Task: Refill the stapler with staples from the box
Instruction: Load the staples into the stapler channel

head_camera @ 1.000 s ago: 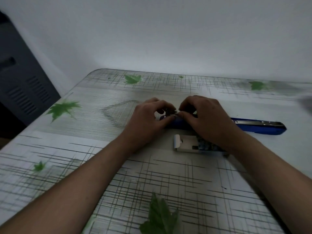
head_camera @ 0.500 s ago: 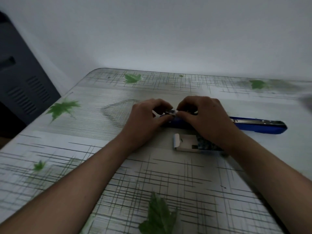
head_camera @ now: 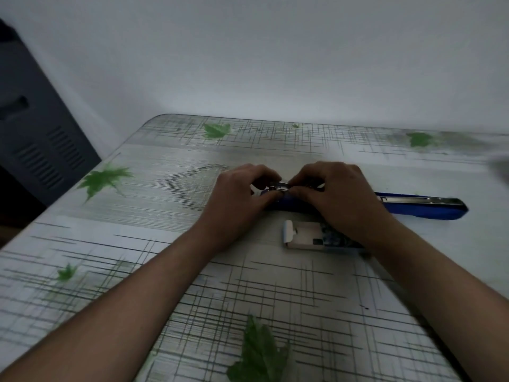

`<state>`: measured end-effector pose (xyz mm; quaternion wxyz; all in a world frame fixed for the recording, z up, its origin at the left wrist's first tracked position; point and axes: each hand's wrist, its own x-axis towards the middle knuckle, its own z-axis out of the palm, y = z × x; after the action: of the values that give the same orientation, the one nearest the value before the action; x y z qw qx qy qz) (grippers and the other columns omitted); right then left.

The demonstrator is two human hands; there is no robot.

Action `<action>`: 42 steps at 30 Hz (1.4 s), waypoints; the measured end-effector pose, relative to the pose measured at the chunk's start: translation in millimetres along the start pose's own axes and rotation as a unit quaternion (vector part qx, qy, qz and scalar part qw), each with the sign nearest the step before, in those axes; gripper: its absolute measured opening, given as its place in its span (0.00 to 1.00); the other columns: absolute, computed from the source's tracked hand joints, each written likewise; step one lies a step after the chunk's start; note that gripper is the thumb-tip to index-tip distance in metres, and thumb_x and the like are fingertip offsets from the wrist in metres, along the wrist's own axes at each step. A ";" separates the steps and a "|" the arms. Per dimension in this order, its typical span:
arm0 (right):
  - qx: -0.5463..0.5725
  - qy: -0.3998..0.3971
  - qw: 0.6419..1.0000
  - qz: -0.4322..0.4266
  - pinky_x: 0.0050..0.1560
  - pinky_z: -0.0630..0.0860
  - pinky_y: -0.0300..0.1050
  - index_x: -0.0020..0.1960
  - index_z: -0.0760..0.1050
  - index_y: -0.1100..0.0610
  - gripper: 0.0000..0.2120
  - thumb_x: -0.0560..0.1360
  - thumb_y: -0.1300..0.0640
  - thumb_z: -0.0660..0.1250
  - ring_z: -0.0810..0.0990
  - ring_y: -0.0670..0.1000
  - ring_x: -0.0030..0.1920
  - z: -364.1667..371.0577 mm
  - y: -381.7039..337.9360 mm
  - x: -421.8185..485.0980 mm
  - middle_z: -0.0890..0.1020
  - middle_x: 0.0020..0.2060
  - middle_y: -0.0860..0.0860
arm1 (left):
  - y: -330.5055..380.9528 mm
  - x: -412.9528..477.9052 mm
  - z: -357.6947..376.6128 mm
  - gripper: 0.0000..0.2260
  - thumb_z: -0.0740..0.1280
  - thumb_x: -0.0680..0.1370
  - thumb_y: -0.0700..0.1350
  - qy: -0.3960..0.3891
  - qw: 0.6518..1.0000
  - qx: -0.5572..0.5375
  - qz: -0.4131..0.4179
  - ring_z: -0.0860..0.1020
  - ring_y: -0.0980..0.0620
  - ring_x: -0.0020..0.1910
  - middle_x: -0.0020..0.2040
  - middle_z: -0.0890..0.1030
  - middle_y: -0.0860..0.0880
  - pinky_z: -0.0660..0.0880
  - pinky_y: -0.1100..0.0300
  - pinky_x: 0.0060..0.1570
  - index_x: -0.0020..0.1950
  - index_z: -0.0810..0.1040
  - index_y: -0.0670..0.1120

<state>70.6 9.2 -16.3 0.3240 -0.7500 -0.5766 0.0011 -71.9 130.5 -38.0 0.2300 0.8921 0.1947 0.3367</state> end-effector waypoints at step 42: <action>-0.068 -0.001 0.996 -0.060 0.46 0.73 0.38 0.50 0.79 0.55 0.06 0.74 0.56 0.68 0.77 0.46 0.42 -1.2 2.4 -5.7 0.81 0.44 0.49 | 2.2 -1.3 -1.6 0.12 0.73 0.72 0.44 -0.008 1.000 0.010 0.007 0.78 0.58 0.46 0.47 0.82 0.52 0.72 0.72 0.44 0.54 0.80 0.47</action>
<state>71.2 3.4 -18.6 0.2712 -0.7342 -0.6197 -0.0574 -73.5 128.5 -36.5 0.2198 0.8985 0.1899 0.3291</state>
